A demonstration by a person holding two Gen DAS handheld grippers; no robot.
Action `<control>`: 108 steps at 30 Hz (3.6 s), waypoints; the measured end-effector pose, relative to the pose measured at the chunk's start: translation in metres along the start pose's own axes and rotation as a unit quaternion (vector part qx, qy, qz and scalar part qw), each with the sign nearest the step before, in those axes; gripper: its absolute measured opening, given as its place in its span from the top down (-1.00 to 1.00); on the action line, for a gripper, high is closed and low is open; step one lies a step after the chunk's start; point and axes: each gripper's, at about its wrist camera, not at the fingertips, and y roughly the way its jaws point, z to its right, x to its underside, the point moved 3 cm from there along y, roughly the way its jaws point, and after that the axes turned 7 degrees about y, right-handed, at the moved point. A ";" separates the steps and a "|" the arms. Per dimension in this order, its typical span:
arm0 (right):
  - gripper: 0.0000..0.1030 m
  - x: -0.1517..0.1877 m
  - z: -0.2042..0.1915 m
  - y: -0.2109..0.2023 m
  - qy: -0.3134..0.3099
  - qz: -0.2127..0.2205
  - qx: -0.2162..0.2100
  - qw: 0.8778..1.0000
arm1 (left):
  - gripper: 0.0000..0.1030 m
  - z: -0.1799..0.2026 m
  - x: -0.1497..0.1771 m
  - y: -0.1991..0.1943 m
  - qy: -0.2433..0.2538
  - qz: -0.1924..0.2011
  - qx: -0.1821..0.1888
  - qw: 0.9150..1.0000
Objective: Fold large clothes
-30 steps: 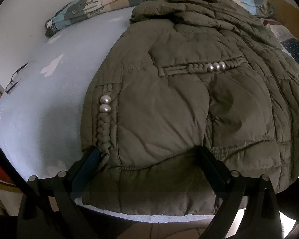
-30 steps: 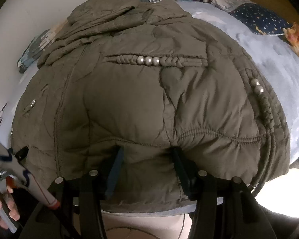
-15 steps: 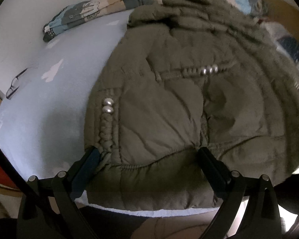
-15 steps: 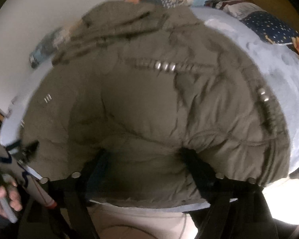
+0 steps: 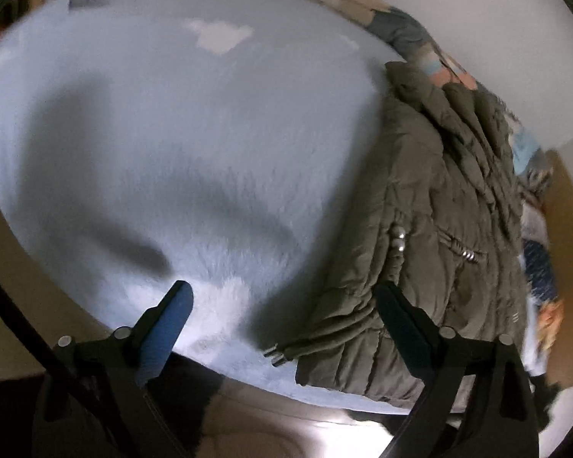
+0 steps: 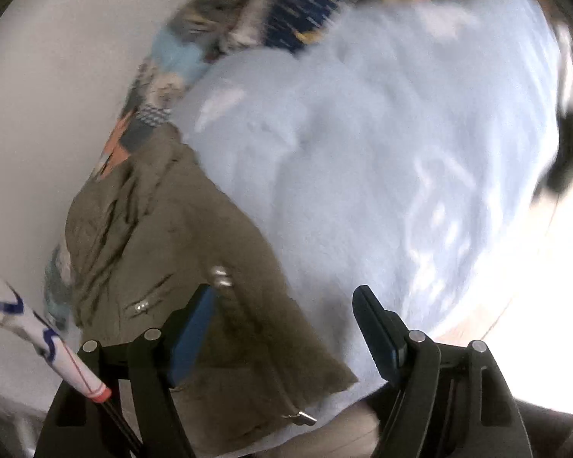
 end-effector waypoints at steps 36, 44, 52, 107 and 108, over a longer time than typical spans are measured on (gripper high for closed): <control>0.20 0.030 -0.018 0.049 0.000 -0.084 -0.051 0.995 | -0.71 0.092 0.031 0.048 0.200 -0.011 -0.045 0.979; 0.23 0.023 -0.020 0.031 -0.006 -0.063 -0.059 0.996 | -0.75 0.089 0.032 0.050 0.196 -0.008 -0.042 0.980; -0.13 0.016 -0.020 0.032 -0.019 -0.047 -0.020 0.998 | -0.79 0.093 0.032 0.053 0.194 -0.011 -0.041 0.980; 0.71 0.039 -0.080 -0.070 -0.112 -0.048 -0.210 0.970 | 0.51 0.147 -0.018 -0.059 0.291 0.130 0.038 0.947; 0.71 0.035 -0.087 -0.072 -0.120 -0.043 -0.212 0.969 | 0.51 0.150 -0.024 -0.062 0.292 0.132 0.041 0.946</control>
